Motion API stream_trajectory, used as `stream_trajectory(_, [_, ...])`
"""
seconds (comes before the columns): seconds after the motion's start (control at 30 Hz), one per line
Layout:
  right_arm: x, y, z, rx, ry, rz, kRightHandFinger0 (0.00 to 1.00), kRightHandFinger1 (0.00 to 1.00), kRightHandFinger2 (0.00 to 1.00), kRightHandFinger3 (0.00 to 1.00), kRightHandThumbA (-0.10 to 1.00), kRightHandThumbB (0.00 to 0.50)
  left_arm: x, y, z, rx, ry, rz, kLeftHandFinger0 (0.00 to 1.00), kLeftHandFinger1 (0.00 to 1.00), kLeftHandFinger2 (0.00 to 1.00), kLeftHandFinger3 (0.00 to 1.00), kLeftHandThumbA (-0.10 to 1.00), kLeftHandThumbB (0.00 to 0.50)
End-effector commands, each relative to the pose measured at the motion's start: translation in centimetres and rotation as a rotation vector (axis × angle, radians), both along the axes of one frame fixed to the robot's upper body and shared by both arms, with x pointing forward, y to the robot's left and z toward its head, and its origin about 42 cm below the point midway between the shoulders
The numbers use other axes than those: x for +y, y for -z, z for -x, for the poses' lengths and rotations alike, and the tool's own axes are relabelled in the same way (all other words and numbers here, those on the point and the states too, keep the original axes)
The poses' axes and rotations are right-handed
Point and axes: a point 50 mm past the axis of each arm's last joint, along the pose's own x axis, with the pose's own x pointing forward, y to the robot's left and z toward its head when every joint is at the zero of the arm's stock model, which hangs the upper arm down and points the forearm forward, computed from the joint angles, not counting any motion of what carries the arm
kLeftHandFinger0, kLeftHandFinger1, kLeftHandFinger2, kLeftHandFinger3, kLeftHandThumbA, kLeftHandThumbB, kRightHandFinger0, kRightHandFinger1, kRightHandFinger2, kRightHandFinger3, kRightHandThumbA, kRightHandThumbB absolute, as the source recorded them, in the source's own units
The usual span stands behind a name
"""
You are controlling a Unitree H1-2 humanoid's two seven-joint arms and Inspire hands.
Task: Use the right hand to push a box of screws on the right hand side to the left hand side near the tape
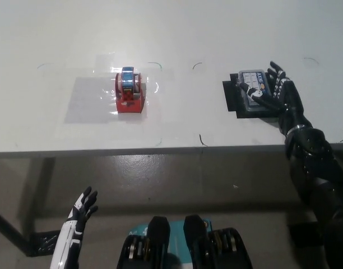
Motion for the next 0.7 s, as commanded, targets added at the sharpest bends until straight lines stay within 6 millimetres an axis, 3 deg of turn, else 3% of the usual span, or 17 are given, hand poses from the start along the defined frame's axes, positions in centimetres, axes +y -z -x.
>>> stream_trajectory(0.0, [-0.2, -2.1, -1.0, -0.069, 0.038, -0.014, 1.00, 1.00, 1.00, 1.00, 1.00, 0.219, 0.1, -0.9, 0.5, -0.063, 0.005, 0.000, 1.00, 1.00, 1.00, 1.00, 1.00, 0.130])
stream_trajectory(0.03, [-0.4, -1.9, -0.9, -0.057, 0.049, 0.007, 1.00, 1.00, 1.00, 1.00, 1.00, 0.237, 0.1, -0.9, 0.5, -0.062, 0.003, 0.003, 1.00, 1.00, 1.00, 1.00, 1.00, 0.129])
stream_trajectory(0.4, [-0.7, -0.1, -0.2, -0.005, 0.059, 0.012, 1.00, 1.00, 1.00, 1.00, 1.00, 0.220, 0.1, -1.1, 0.2, -0.067, 0.013, 0.000, 1.00, 1.00, 1.00, 1.00, 1.00, 0.118])
stream_trajectory(0.57, [1.4, 0.8, 0.4, -0.024, 0.023, 0.031, 1.00, 1.00, 1.00, 1.00, 1.00, 0.218, 0.3, -1.0, 0.2, -0.067, 0.004, -0.007, 1.00, 1.00, 1.00, 1.00, 1.00, 0.110])
stream_trajectory(0.67, [3.3, 1.2, 0.8, -0.035, 0.008, -0.068, 1.00, 1.00, 1.00, 1.00, 1.00, 0.223, 0.2, -1.0, 0.2, -0.067, 0.008, 0.007, 1.00, 1.00, 1.00, 1.00, 1.00, 0.120])
